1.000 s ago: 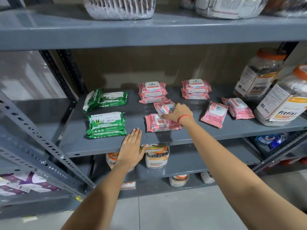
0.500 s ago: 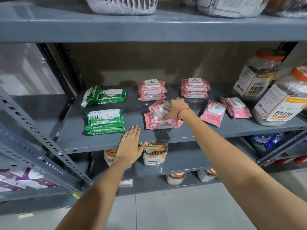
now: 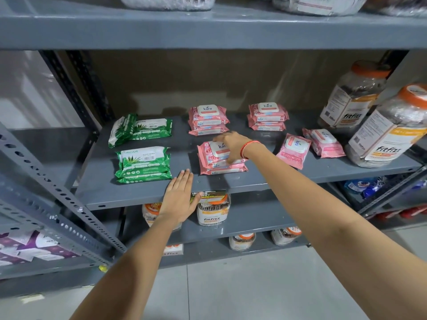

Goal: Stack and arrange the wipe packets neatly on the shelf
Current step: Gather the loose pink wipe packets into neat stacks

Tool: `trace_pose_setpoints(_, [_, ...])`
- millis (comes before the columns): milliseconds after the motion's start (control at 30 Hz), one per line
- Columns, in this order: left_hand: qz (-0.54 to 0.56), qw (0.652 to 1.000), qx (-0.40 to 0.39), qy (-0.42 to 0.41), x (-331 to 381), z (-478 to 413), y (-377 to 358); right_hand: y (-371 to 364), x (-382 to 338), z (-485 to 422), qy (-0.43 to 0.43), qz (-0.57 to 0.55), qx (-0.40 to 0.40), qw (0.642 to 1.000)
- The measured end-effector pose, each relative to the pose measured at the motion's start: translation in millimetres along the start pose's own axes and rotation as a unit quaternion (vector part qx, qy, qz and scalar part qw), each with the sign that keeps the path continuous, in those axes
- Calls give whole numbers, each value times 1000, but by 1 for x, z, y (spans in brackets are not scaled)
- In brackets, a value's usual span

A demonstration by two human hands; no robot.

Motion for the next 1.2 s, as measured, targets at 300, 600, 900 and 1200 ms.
trace_pose_setpoints(300, [51, 998, 41, -2, 14, 15, 13, 0, 9, 18, 25, -13, 101, 994])
trace_pose_setpoints(600, [99, 978, 25, -180, 160, 7, 24, 23, 130, 108, -165, -108, 283, 939])
trace_pose_setpoints(900, [30, 982, -53, -176, 214, -35, -18, -17, 214, 159, -402, -153, 220, 875])
trace_pose_setpoints(1200, [-70, 981, -27, -181, 212, -41, -35, -36, 205, 145, -476, -154, 261, 826])
Point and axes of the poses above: each hand's wrist, its own z-axis away from the middle knuckle, its own y-axis out of the back of the hand, x = y × z, the point moved 9 cm from there along -z, towards the middle knuckle, and after that the axes turned 12 degrees about y, right-handed, at the moved point
